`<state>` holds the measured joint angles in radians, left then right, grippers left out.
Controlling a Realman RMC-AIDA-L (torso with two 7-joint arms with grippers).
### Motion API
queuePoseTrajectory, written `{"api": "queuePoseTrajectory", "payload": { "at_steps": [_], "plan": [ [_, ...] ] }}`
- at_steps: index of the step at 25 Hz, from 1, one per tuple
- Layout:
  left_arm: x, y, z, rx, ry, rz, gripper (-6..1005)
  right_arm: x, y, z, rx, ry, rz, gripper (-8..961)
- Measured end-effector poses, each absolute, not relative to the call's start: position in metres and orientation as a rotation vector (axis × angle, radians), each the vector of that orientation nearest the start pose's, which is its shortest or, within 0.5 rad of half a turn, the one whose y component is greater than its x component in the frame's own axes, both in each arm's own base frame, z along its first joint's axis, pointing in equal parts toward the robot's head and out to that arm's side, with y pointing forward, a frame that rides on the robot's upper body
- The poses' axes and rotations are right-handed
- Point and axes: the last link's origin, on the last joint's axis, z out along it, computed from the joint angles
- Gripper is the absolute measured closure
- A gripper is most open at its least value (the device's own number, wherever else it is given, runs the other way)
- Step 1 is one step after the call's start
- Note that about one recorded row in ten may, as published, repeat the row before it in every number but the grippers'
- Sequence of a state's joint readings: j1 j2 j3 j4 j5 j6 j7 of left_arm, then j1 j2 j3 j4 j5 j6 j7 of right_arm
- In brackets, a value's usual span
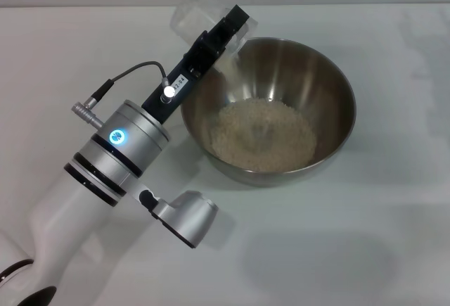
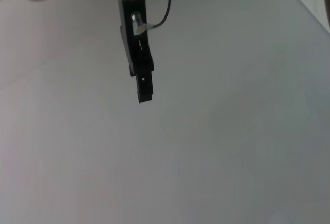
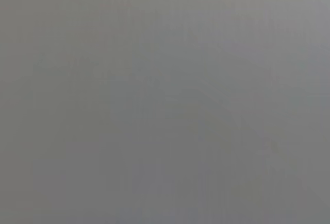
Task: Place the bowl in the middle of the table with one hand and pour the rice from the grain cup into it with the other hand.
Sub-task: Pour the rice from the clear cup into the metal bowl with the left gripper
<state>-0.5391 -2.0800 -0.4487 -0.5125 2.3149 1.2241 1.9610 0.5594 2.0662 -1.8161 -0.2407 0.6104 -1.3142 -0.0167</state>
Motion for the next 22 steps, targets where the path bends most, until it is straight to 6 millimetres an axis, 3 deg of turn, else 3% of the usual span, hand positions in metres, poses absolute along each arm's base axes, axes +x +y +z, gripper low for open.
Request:
{"api": "queuePoseTrajectory", "payload": {
  "at_steps": [22],
  "plan": [
    [-0.1815, 0.3133, -0.0990, -1.171, 1.505, 0.245, 947, 0.2647, 0.3855, 0.0506, -1.327, 0.210, 0.849, 261]
  ]
}}
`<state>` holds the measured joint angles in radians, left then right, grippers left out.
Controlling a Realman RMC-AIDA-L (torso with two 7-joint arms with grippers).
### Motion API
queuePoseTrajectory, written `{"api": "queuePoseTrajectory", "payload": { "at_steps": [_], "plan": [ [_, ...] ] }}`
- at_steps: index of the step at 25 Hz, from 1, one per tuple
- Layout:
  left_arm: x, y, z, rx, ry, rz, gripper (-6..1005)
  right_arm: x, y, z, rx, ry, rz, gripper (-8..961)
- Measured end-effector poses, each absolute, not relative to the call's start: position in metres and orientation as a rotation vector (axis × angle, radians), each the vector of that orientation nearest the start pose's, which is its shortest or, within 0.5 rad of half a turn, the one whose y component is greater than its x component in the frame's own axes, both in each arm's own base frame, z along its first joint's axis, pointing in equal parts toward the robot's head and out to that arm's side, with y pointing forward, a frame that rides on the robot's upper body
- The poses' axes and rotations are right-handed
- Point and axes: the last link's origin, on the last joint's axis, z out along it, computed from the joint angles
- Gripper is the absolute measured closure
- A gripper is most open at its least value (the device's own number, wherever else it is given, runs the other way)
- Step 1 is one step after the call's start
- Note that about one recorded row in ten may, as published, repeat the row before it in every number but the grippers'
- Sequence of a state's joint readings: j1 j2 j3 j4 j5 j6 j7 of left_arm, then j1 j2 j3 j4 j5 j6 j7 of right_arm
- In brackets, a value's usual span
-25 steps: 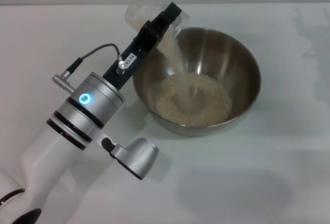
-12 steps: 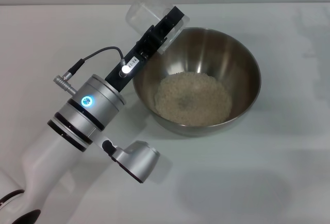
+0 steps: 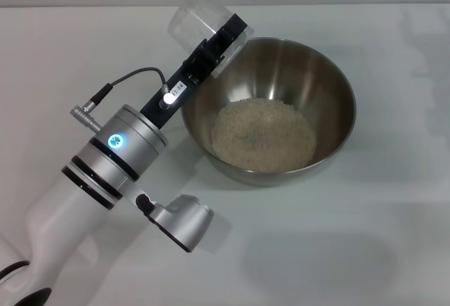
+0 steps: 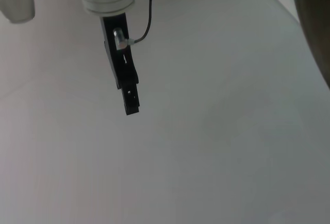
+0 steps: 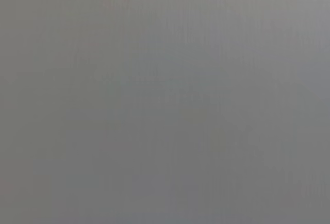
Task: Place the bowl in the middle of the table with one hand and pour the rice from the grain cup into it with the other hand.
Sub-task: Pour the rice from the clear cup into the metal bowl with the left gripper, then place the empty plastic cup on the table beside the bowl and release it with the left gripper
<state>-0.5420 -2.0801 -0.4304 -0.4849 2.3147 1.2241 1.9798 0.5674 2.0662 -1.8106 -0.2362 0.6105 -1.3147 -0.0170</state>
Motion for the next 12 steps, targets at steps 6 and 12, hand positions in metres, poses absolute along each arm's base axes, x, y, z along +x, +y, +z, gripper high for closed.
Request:
{"api": "queuePoseTrajectory", "payload": {
  "at_steps": [6, 12],
  "plan": [
    [-0.1818, 0.3109, -0.1016, -1.177, 1.521, 0.234, 945, 0.2648, 0.3855, 0.0509, -1.326, 0.210, 0.847, 260],
    [-0.1847, 0.3107, -0.1065, -1.194, 1.563, 0.240, 944, 0.2649, 0.3856, 0.0511, -1.324, 0.207, 0.843, 260]
  ]
}}
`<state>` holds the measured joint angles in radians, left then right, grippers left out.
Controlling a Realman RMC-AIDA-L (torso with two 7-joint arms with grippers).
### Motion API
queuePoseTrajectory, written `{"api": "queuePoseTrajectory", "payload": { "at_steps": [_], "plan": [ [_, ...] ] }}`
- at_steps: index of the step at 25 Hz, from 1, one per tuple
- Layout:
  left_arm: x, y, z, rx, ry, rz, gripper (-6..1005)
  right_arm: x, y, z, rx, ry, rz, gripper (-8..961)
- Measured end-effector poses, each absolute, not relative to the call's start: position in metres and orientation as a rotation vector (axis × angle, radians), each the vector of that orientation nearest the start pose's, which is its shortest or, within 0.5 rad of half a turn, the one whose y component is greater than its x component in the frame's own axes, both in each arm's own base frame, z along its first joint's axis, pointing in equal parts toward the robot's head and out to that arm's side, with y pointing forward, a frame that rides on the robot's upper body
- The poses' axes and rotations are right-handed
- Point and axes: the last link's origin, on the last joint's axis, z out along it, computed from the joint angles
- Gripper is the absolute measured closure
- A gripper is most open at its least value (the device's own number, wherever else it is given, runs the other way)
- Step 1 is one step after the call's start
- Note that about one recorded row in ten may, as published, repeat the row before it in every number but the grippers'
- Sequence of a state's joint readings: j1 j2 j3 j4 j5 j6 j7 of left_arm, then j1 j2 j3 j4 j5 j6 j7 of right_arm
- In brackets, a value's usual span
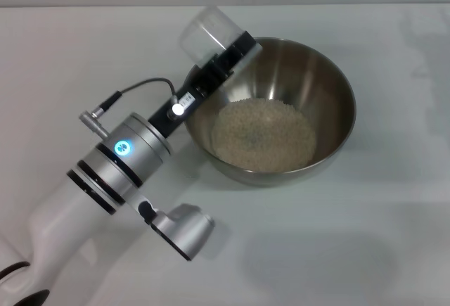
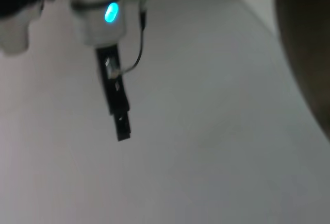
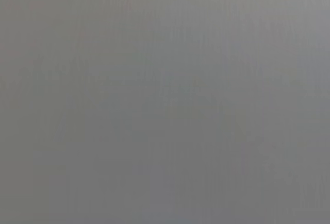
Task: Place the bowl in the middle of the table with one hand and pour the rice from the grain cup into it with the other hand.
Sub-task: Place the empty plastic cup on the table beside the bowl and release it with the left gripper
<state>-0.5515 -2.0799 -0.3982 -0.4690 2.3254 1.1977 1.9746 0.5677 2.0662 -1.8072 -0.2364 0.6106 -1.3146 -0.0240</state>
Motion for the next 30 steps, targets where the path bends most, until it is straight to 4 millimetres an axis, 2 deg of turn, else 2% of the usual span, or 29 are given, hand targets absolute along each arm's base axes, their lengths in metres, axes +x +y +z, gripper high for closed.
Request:
{"api": "queuePoseTrajectory", "payload": {
  "at_steps": [3, 6, 9, 12, 17, 19, 24, 26, 30],
  "plan": [
    [-0.185, 0.318, -0.099, -1.181, 1.530, 0.267, 943, 0.265, 0.385, 0.051, -1.323, 0.203, 0.841, 260],
    [-0.186, 0.312, -0.107, -1.195, 1.578, 0.254, 942, 0.265, 0.386, 0.052, -1.321, 0.201, 0.842, 260],
    [-0.185, 0.318, -0.101, -1.184, 1.549, 0.264, 941, 0.264, 0.386, 0.052, -1.319, 0.198, 0.844, 261],
    [-0.184, 0.312, -0.106, -1.184, 1.582, 0.237, 940, 0.264, 0.386, 0.053, -1.319, 0.195, 0.844, 261],
    [-0.186, 0.310, -0.108, -1.212, 1.590, 0.221, 939, 0.264, 0.386, 0.054, -1.319, 0.193, 0.844, 261],
    [-0.186, 0.315, -0.102, -1.201, 1.556, 0.233, 938, 0.264, 0.387, 0.054, -1.319, 0.190, 0.843, 261],
    [-0.186, 0.308, -0.109, -1.210, 1.605, 0.208, 937, 0.264, 0.387, 0.055, -1.319, 0.187, 0.842, 261],
    [-0.185, 0.315, -0.103, -1.202, 1.562, 0.229, 936, 0.264, 0.387, 0.055, -1.319, 0.187, 0.842, 261],
    [-0.186, 0.310, -0.108, -1.199, 1.603, 0.224, 935, 0.264, 0.387, 0.055, -1.319, 0.187, 0.842, 261]
  ]
}}
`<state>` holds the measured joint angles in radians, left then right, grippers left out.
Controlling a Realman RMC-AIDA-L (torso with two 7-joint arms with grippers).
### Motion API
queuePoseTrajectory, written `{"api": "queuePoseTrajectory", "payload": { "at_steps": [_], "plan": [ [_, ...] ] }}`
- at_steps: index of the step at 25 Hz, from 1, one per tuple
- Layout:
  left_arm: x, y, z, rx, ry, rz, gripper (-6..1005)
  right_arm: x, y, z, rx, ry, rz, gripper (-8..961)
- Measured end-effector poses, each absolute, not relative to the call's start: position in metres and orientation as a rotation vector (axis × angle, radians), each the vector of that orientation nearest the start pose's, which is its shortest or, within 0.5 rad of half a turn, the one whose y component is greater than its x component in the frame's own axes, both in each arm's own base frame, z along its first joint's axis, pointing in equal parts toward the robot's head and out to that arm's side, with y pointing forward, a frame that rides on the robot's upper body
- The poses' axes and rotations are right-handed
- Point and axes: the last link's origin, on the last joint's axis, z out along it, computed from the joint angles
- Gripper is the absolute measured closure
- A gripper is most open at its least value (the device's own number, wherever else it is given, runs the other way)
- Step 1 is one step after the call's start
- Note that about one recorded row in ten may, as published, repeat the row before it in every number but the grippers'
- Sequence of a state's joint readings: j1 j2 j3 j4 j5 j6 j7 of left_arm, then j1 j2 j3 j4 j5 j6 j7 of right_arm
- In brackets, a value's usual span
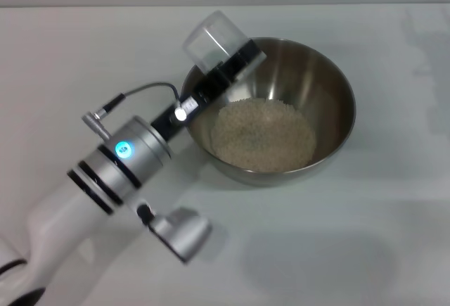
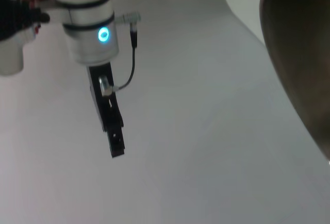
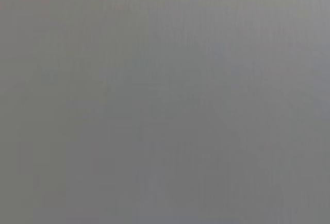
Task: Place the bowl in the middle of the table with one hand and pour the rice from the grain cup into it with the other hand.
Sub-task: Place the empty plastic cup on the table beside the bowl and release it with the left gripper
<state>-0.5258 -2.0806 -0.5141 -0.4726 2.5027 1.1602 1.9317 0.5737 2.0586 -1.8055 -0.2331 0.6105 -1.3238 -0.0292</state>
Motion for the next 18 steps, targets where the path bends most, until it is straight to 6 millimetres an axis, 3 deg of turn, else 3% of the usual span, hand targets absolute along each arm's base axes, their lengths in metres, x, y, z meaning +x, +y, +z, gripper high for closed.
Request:
{"api": "queuePoseTrajectory", "payload": {
  "at_steps": [10, 18],
  "plan": [
    [-0.187, 0.306, -0.112, -1.218, 1.634, 0.214, 932, 0.264, 0.387, 0.056, -1.319, 0.185, 0.841, 261],
    [-0.188, 0.311, -0.106, -1.341, 1.462, 0.131, 930, 0.264, 0.387, 0.056, -1.318, 0.186, 0.840, 260]
  ]
}}
